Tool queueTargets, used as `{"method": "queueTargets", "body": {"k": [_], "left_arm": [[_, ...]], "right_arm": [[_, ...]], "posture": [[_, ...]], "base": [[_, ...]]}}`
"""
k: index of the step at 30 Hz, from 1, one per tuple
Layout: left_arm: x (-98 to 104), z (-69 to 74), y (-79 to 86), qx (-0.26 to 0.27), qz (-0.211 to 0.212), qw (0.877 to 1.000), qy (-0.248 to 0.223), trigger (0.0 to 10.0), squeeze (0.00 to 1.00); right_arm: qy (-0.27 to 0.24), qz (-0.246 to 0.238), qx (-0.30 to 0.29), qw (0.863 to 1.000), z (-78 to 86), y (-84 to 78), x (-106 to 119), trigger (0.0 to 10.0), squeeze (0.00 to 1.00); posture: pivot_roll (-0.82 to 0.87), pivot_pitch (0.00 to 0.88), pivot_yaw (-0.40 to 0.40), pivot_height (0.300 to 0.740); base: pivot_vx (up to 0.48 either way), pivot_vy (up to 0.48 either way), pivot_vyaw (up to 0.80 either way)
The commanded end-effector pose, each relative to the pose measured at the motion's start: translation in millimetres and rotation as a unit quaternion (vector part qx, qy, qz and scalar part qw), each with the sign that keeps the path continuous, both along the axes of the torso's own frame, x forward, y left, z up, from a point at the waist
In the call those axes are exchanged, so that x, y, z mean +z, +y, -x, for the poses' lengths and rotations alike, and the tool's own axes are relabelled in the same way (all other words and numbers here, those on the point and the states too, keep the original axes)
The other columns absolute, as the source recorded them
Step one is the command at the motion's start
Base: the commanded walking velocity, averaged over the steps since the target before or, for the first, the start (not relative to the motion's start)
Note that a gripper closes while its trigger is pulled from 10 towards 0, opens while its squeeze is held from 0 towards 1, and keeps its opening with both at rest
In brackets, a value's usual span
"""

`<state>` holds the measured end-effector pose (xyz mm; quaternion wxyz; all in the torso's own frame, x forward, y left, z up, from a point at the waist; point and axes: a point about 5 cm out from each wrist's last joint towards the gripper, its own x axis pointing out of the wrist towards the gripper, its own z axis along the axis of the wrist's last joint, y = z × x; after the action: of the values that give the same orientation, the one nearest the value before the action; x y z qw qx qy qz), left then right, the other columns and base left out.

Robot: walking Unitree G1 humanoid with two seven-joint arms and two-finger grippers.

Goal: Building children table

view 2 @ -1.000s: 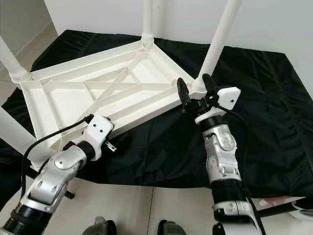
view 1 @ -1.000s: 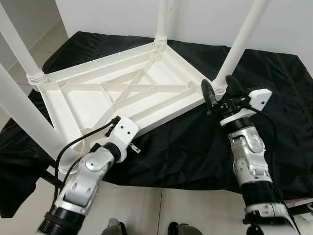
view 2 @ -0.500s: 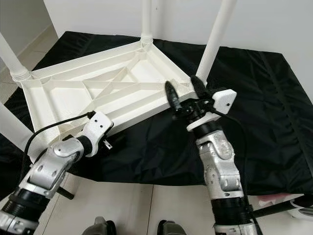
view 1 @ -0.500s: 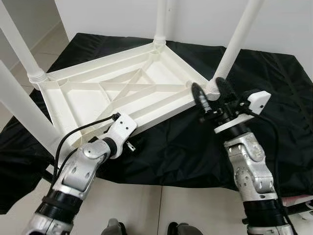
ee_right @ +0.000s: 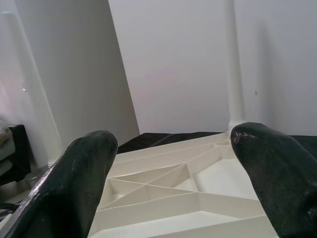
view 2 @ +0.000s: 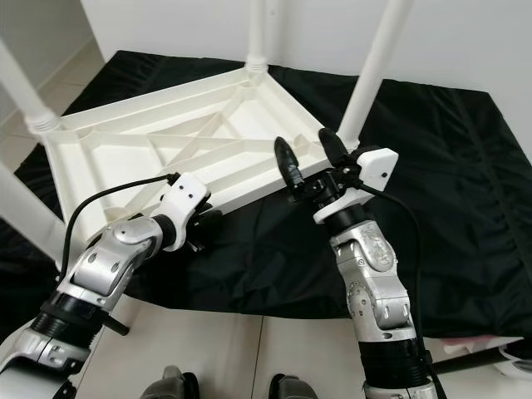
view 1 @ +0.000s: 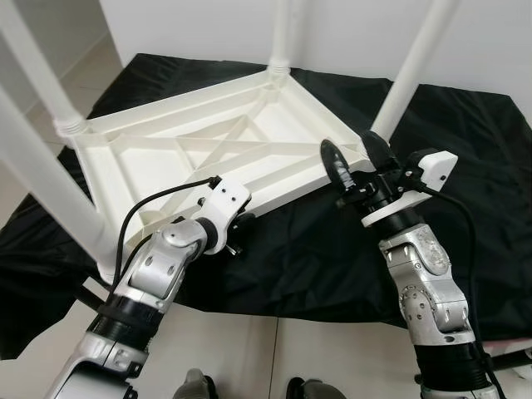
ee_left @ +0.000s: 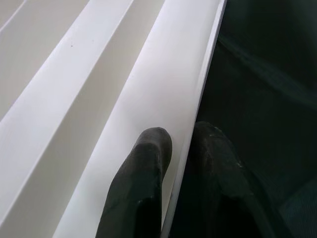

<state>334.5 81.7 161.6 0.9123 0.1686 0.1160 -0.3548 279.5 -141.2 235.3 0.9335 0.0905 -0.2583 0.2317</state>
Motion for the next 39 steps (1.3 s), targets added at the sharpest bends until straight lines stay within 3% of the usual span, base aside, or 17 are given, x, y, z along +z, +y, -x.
{"method": "queueTargets", "body": {"k": [1, 12, 21, 22, 28, 36, 37, 38, 39], "left_arm": [[-3, -1.2, -8.7, -0.005, -0.009, 1.000, 0.005, 0.0, 0.00], [0, -8.6, -29.8, -0.009, 0.001, 1.000, 0.013, 0.0, 0.00], [6, -17.6, -43.0, 0.024, 0.023, 0.999, 0.014, 0.0, 0.00], [11, -27.5, -54.4, 0.069, 0.050, 0.996, 0.016, 0.0, 0.00], [17, -34.4, -67.9, 0.102, 0.074, 0.992, 0.021, 0.0, 0.00], [20, -38.3, -80.5, 0.112, 0.068, 0.991, 0.013, 0.0, 0.00], [21, -38.3, -83.2, 0.109, 0.058, 0.992, 0.007, 4.4, 0.00], [21, -38.5, -85.9, 0.105, 0.045, 0.993, 0.002, 10.0, 0.00], [20, -38.6, -87.2, 0.102, 0.037, 0.994, -0.001, 10.0, 0.00]], "right_arm": [[0.003, 0.001, 0.001, 1.000, 2.5, 0.8, 0, 10.0, 0.00], [0.007, 0.000, -0.004, 1.000, 4.9, 1.9, 2, 10.0, 0.00], [0.008, -0.001, -0.007, 1.000, 5.6, 2.6, 4, 10.0, 0.00], [0.008, -0.003, -0.007, 1.000, 5.2, 4.4, 5, 10.0, 0.00], [0.007, -0.005, -0.004, 1.000, 4.9, 7.7, 6, 10.0, 0.00], [0.008, -0.006, -0.001, 1.000, 5.4, 10.8, 7, 10.0, 0.00], [0.009, -0.006, -0.002, 1.000, 5.8, 10.9, 7, 10.0, 0.00], [0.009, -0.006, -0.004, 1.000, 6.2, 10.7, 7, 10.0, 0.00], [0.010, -0.006, -0.005, 1.000, 6.4, 10.3, 7, 10.0, 0.00]], "posture": [[-0.04, 0.093, 0.008, 0.740], [-0.05, 0.092, 0.019, 0.740], [-0.04, 0.097, 0.023, 0.740], [-0.03, 0.103, 0.022, 0.740], [-0.03, 0.106, 0.024, 0.740], [-0.03, 0.112, 0.032, 0.740], [-0.03, 0.113, 0.034, 0.740], [-0.03, 0.113, 0.034, 0.740], [-0.03, 0.113, 0.034, 0.740]], "base": [[0.000, 0.000, 0.00], [0.000, 0.000, 0.00], [0.000, 0.000, 0.00], [0.000, 0.000, 0.00], [0.000, 0.000, 0.00], [0.000, 0.000, 0.00], [0.000, 0.000, 0.00], [0.000, 0.000, 0.00], [0.000, 0.000, 0.00]]}}
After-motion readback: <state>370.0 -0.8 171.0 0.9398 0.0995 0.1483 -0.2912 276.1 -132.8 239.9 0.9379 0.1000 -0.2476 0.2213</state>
